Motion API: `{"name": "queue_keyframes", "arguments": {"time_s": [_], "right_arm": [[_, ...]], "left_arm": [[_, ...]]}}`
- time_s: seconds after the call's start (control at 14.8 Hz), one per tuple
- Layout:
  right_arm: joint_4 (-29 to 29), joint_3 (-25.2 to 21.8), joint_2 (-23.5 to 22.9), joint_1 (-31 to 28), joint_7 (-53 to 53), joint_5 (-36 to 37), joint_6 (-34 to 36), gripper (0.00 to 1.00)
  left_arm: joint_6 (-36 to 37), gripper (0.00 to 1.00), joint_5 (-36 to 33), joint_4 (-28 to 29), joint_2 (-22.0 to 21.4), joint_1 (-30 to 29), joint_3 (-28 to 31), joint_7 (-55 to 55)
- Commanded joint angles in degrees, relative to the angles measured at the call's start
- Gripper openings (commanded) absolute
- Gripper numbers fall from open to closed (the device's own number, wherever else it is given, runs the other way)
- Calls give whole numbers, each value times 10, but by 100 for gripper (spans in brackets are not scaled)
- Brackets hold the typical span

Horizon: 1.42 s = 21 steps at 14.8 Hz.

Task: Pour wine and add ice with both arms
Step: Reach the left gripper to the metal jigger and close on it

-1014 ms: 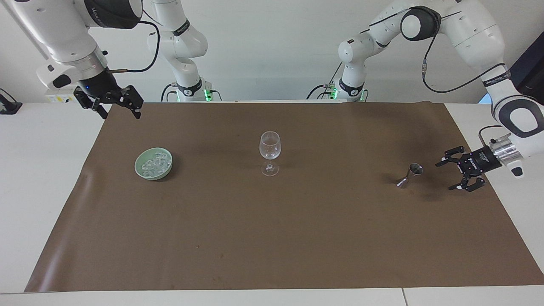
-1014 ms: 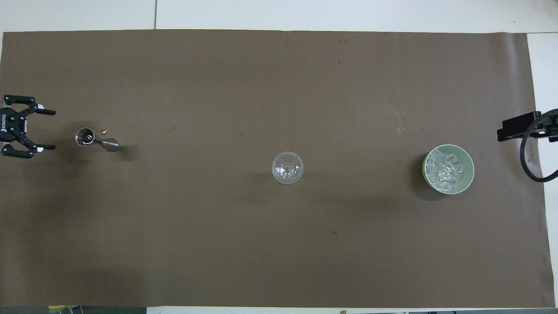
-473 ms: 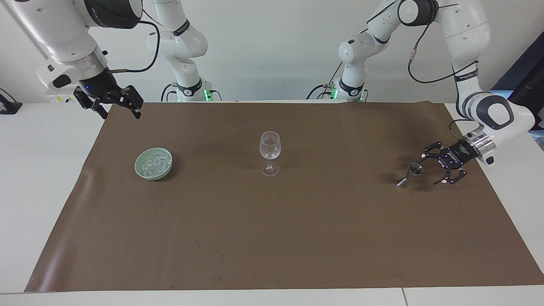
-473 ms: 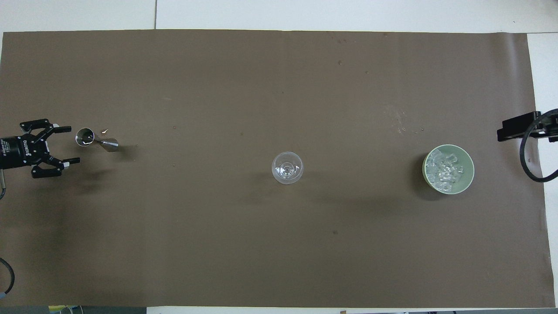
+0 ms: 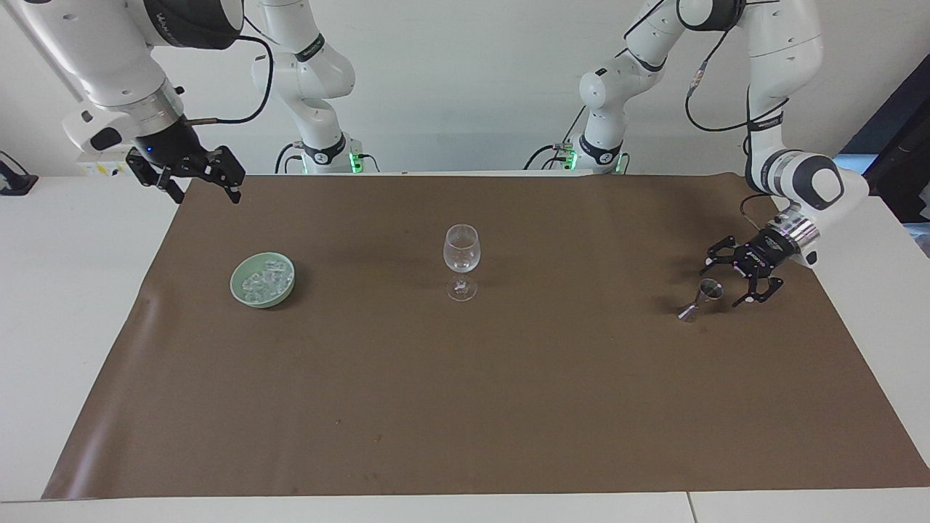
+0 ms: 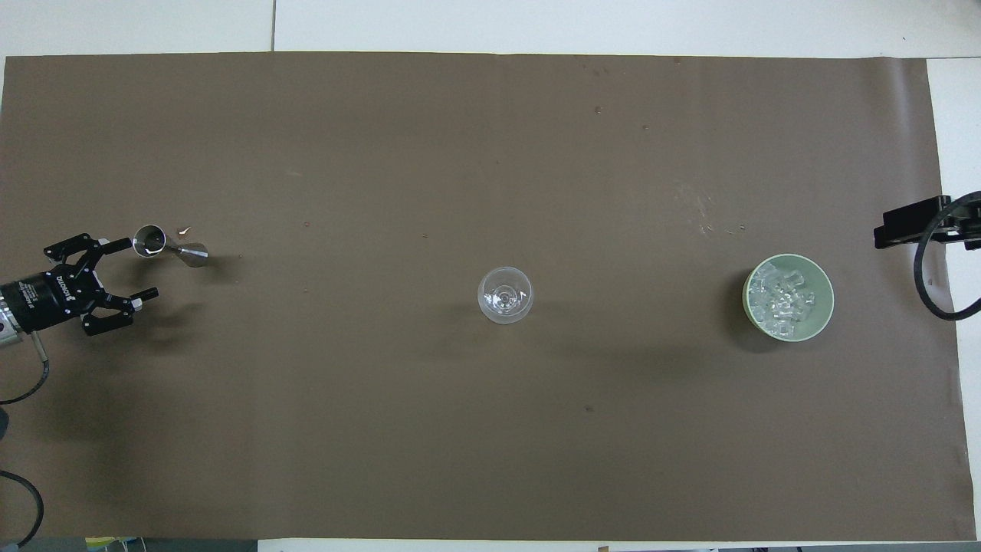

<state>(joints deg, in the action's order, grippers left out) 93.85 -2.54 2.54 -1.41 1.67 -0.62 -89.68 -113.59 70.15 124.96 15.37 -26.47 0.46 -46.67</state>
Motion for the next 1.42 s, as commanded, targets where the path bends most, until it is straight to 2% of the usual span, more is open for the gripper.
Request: {"name": "queue_keyframes", "arguments": {"time_s": [0.0, 0.41, 0.68, 0.74, 0.81, 0.95, 1.15, 1.22, 1.35], "right_arm": [[6, 2, 9, -4, 4, -7, 9, 100], [5, 3, 9, -4, 4, -7, 9, 100], [6, 3, 9, -4, 5, -7, 9, 100], [5, 3, 9, -4, 5, -7, 9, 100], [5, 3, 9, -4, 4, -7, 9, 100], [6, 3, 9, -4, 5, -7, 9, 100], [5, 3, 9, -4, 5, -7, 9, 100], [6, 2, 9, -4, 5, -7, 9, 100], [5, 3, 9, -4, 4, -7, 9, 100]], "left_arm": [[-43, 100, 59, 46, -26, 26, -4, 20], [-95, 100, 125, 52, -23, 73, -4, 36], [-99, 100, 126, 49, -22, 74, -4, 42], [-99, 96, 126, 49, -22, 73, -3, 42], [-98, 88, 126, 48, -22, 72, -3, 42], [-99, 49, 126, 46, -22, 73, -4, 42], [-98, 5, 128, 38, -21, 74, -4, 42], [-98, 0, 129, 38, -21, 72, -4, 42], [-97, 0, 129, 38, -22, 67, -4, 42]]}}
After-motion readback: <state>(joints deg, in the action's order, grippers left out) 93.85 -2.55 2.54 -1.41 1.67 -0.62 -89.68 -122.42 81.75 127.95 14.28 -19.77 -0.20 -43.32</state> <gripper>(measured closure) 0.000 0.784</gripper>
